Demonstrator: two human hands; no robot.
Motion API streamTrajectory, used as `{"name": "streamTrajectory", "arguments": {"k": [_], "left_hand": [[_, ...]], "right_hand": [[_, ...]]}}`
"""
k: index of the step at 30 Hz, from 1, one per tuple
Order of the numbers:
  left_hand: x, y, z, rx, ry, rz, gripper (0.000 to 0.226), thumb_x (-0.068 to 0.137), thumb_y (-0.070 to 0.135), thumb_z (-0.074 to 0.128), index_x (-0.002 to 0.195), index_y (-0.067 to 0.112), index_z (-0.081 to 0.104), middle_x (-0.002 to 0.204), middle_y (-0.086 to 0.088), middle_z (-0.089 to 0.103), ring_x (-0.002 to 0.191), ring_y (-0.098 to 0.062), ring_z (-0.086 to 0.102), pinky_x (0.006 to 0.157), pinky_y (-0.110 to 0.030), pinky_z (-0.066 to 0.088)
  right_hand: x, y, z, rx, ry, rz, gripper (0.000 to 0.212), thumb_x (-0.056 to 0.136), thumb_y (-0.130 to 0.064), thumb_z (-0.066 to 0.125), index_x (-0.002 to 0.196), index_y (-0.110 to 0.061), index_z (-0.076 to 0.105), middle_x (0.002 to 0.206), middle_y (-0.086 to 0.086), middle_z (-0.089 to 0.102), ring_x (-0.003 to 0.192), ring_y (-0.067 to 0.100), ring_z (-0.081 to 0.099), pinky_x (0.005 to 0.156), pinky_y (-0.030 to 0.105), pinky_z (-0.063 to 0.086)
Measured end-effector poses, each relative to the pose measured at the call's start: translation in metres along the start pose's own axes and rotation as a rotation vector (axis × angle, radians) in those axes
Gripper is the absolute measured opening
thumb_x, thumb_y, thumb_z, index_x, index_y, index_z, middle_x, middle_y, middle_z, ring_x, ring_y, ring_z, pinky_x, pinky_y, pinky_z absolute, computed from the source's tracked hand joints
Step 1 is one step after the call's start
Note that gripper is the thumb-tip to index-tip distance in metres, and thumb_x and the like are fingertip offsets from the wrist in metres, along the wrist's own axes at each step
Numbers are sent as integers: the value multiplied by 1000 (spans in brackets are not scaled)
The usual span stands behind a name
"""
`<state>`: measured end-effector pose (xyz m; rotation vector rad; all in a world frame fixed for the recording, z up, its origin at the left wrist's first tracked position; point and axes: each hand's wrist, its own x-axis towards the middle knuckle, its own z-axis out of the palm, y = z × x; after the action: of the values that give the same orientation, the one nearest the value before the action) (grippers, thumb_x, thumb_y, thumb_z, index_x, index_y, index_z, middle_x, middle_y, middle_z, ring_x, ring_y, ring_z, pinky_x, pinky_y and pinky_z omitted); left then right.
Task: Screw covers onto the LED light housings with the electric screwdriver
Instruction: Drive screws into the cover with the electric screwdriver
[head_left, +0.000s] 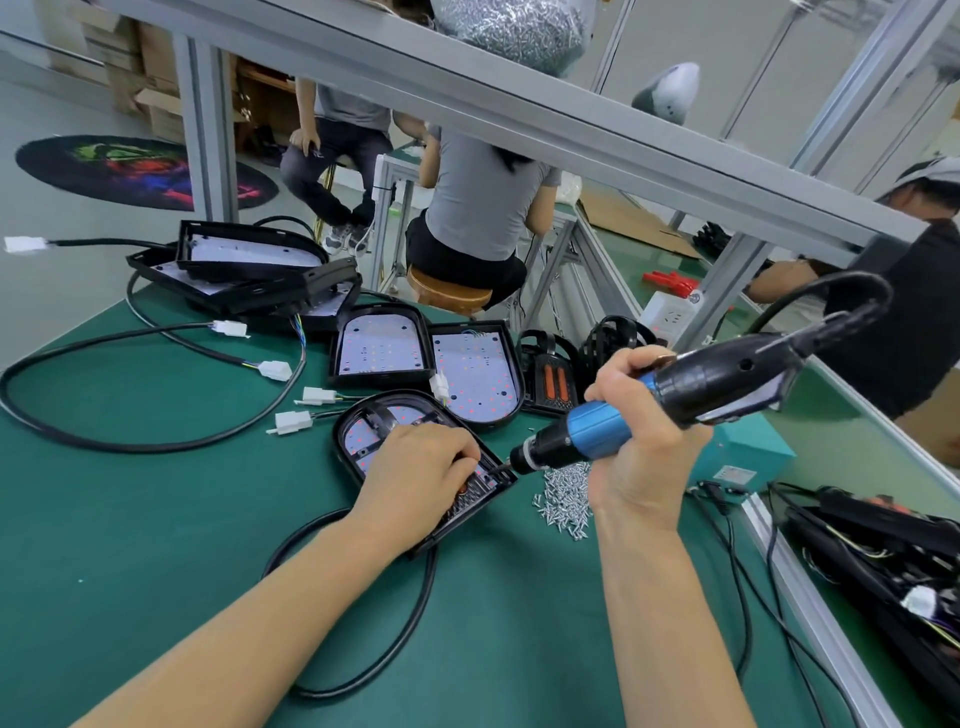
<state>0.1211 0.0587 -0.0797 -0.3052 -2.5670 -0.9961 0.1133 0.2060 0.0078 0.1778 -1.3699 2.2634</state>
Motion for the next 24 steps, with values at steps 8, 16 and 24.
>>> {"name": "streamTrajectory", "arguments": {"k": [8, 16, 24], "left_hand": [[2, -1, 5, -17, 2, -40, 12, 92, 18, 56, 90, 17, 68, 90, 5, 67, 90, -18, 56, 90, -32, 37], [0, 0, 6, -32, 9, -53, 12, 91, 17, 56, 90, 16, 68, 91, 4, 66, 91, -18, 56, 90, -34, 37], [0, 0, 7, -53, 20, -73, 11, 90, 16, 57, 88, 16, 67, 89, 5, 66, 90, -18, 55, 90, -33, 38]], "right_hand": [[4, 2, 1, -46, -51, -33, 23, 62, 5, 62, 68, -17, 59, 66, -1, 53, 61, 18, 49, 60, 26, 45], [1, 3, 6, -124, -67, -72, 22, 63, 3, 64, 60, -18, 60, 63, 1, 53, 61, 22, 47, 59, 27, 41], [0, 3, 6, -126, -106, -85, 19, 66, 4, 63, 67, -15, 60, 67, 1, 54, 66, 24, 46, 61, 30, 41]]}}
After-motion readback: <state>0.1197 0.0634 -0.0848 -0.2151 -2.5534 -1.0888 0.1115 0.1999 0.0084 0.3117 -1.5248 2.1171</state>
